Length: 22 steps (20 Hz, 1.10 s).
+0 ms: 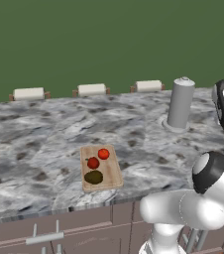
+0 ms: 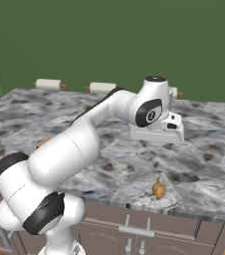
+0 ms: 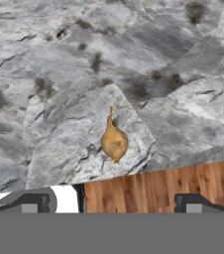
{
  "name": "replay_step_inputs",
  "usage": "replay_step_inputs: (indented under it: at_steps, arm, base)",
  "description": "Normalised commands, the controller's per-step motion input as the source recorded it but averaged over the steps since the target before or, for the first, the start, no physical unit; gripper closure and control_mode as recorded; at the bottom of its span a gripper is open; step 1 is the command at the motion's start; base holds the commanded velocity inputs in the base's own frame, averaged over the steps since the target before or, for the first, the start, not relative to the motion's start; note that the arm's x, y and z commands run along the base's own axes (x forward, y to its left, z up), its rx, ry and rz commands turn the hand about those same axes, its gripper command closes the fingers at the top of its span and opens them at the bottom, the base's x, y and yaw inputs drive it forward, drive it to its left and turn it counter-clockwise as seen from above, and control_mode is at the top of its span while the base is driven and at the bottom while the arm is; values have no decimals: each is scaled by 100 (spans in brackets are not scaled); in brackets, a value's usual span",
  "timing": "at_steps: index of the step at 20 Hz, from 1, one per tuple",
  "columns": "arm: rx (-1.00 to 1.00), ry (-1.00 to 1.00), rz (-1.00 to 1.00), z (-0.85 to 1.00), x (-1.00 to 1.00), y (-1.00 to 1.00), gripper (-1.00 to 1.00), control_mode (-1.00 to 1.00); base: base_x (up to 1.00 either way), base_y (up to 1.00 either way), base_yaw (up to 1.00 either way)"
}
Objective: Place the avocado, onion, tomato, and bell pepper on the cutting board.
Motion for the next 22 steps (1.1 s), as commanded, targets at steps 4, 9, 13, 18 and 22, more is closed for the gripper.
replay_step_inputs:
  at_steps: [4,9,13,18,22]
  arm:
    - [0,1,0,-12,14,-1,-100,-100]
    - [0,3,0,-23,6,-3,-100,-100]
    - [0,4,0,-27,7,-4,-100,-100]
    - [0,3,0,-24,0,-7,-100,-100]
    - [0,1,0,-19,0,-7,-100,-100]
  base:
    - [0,0,0]
    - [0,0,0]
    - [0,0,0]
    - [0,0,0]
    - [0,0,0]
